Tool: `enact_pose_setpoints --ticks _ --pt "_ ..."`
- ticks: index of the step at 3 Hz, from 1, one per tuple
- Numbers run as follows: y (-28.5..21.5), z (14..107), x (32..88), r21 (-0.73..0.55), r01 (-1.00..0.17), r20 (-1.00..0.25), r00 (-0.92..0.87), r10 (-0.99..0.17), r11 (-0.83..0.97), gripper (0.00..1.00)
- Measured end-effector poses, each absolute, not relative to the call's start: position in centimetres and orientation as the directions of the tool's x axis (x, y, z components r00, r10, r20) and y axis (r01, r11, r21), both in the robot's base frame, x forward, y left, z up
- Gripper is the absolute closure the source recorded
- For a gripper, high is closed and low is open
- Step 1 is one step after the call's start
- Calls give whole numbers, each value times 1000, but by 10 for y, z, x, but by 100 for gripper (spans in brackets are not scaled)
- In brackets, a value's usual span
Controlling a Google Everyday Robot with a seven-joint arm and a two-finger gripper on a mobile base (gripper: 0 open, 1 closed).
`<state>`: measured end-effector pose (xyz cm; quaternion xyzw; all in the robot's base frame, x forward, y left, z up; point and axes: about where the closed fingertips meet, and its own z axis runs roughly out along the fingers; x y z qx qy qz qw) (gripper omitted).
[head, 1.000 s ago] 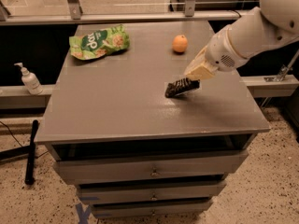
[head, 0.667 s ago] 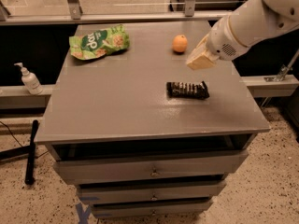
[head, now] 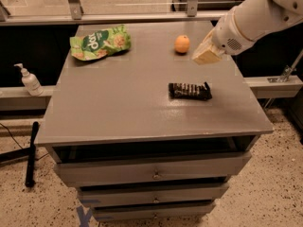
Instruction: Move rxbar chocolate near orange
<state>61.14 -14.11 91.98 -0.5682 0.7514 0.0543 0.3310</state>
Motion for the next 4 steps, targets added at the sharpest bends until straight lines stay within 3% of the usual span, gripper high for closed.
enact_pose_setpoints --ticks 2,4 --pt "-145 874 580 -181 -902 -569 -229 -790 392 41" --pt "-140 863 580 -160 -902 -582 -242 -777 401 0"
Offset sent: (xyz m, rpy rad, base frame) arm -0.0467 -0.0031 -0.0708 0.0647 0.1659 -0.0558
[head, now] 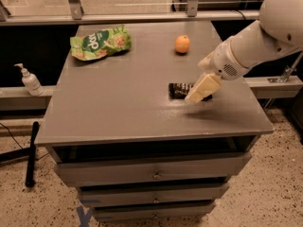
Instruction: Move rxbar chocolate near orange
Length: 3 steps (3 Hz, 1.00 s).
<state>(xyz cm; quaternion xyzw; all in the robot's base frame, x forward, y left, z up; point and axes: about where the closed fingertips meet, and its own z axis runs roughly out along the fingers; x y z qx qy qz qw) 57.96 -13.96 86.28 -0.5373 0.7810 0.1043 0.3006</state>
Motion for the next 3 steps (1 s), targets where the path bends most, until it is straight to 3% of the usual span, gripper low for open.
enact_pose_setpoints --ticks 2,3 --pt "-140 847 576 -131 -901 -580 -268 -769 413 0" --pt "-141 836 573 -112 -900 -577 -286 -765 421 14"
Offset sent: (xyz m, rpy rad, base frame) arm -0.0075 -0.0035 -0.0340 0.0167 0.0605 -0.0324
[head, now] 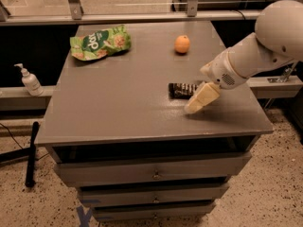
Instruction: Move rxbar chocolate near orange
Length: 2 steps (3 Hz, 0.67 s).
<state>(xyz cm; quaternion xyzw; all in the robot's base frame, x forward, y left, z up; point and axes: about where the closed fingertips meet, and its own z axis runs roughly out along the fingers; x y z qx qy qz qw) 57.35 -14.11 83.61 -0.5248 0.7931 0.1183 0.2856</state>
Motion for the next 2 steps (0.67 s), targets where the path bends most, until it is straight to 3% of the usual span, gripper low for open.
enact_pose_setpoints --ticks 2 --pt "-142 832 574 -100 -898 -576 -299 -761 428 61"
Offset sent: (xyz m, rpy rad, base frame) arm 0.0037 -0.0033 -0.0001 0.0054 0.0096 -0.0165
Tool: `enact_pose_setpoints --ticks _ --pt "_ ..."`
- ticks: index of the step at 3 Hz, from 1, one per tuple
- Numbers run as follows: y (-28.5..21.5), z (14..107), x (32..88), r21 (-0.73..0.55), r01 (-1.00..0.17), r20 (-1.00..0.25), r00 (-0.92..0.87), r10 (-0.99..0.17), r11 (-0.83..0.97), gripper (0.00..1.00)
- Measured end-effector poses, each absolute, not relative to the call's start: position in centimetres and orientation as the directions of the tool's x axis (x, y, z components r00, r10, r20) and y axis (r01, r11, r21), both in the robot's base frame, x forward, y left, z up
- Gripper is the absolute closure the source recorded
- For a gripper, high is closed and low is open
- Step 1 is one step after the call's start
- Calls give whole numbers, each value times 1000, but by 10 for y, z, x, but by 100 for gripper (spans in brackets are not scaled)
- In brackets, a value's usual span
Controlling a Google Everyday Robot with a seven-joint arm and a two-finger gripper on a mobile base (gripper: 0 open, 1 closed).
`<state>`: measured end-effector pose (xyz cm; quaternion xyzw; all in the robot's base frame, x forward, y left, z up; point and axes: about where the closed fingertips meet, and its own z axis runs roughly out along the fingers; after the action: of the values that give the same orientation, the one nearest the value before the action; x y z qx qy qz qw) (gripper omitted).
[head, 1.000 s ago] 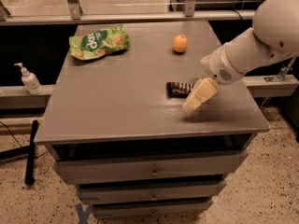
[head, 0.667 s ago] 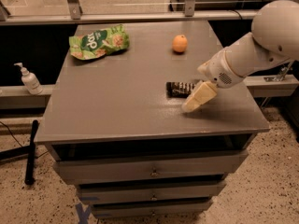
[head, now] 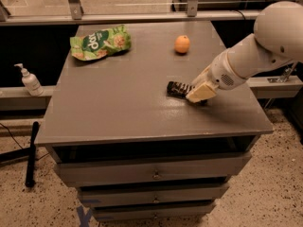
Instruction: Move rxbar chocolate near orange
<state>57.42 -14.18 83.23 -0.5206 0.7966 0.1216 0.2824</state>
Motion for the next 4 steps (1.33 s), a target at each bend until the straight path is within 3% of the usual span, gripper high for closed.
enact_pose_setpoints --ticks 1,2,4 --pt "-141 837 575 -101 -896 -579 -301 -758 432 84" --pt "-140 841 575 -102 -892 -580 -306 -755 440 100" --pt "-148 848 606 -162 -877 -579 -286 -763 452 100"
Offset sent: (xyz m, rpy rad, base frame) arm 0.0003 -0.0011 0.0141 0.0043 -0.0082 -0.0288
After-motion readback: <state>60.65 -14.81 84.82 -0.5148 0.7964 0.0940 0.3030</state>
